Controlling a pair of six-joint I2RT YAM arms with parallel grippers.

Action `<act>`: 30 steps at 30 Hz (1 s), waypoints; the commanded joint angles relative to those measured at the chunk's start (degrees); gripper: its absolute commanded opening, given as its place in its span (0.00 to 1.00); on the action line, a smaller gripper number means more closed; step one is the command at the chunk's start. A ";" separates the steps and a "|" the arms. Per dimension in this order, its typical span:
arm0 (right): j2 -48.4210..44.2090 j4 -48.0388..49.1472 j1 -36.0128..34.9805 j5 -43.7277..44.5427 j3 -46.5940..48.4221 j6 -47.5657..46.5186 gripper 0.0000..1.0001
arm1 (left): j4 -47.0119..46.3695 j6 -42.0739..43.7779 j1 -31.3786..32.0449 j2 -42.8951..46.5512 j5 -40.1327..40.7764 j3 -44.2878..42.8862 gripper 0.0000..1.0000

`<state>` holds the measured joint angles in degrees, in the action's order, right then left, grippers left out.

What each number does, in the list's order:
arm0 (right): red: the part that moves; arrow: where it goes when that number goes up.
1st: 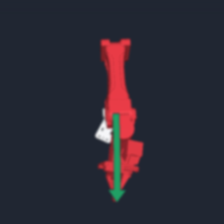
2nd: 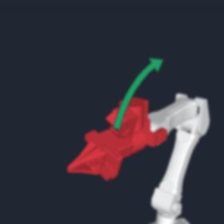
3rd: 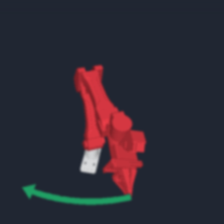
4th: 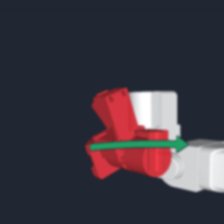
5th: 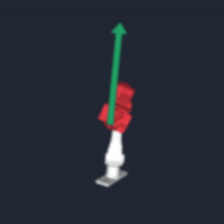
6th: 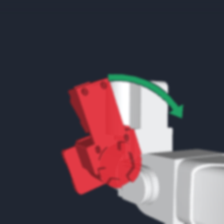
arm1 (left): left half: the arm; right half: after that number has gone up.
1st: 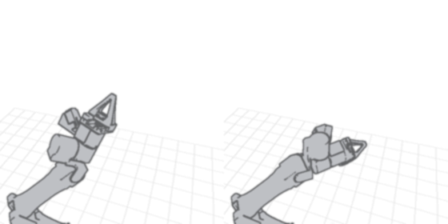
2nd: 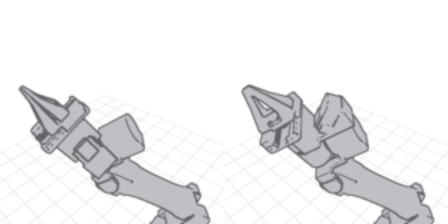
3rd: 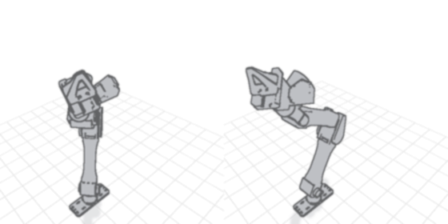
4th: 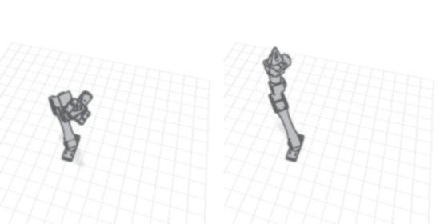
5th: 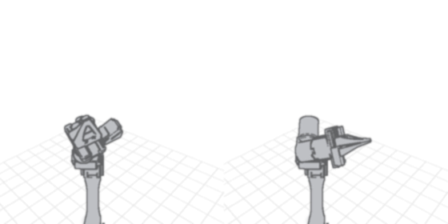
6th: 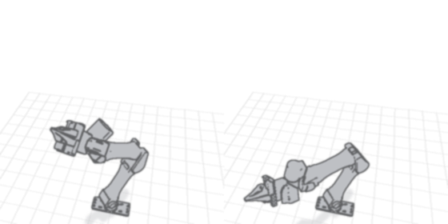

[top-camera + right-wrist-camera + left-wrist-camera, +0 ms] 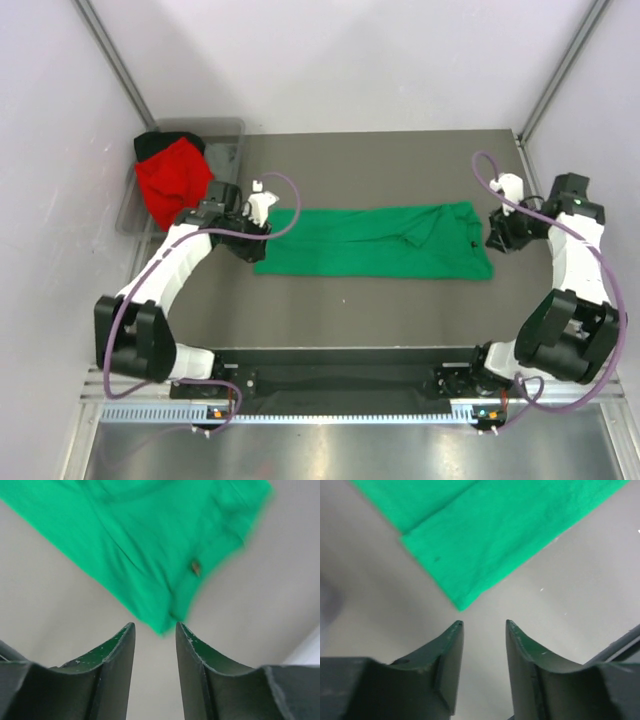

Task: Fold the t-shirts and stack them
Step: Fold the tshirt

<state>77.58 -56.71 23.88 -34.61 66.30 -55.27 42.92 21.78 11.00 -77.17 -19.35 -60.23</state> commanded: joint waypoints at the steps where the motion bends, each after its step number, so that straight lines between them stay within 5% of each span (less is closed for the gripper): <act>1: 3.62 3.17 -5.23 -7.14 1.37 5.15 0.38 | -2.66 -2.01 1.12 -5.17 -4.02 -1.73 0.42; 10: 14.61 14.08 -19.30 -0.99 4.36 12.01 0.36 | -8.28 -2.27 2.61 -15.19 -5.69 -3.23 0.36; 30: 30.17 19.18 -28.27 4.64 9.37 15.89 0.33 | -11.28 -3.06 3.67 -17.67 -3.76 -0.68 0.34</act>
<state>107.74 -39.03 -3.49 -30.44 73.69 -39.83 33.74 19.33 14.68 -95.53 -22.85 -61.32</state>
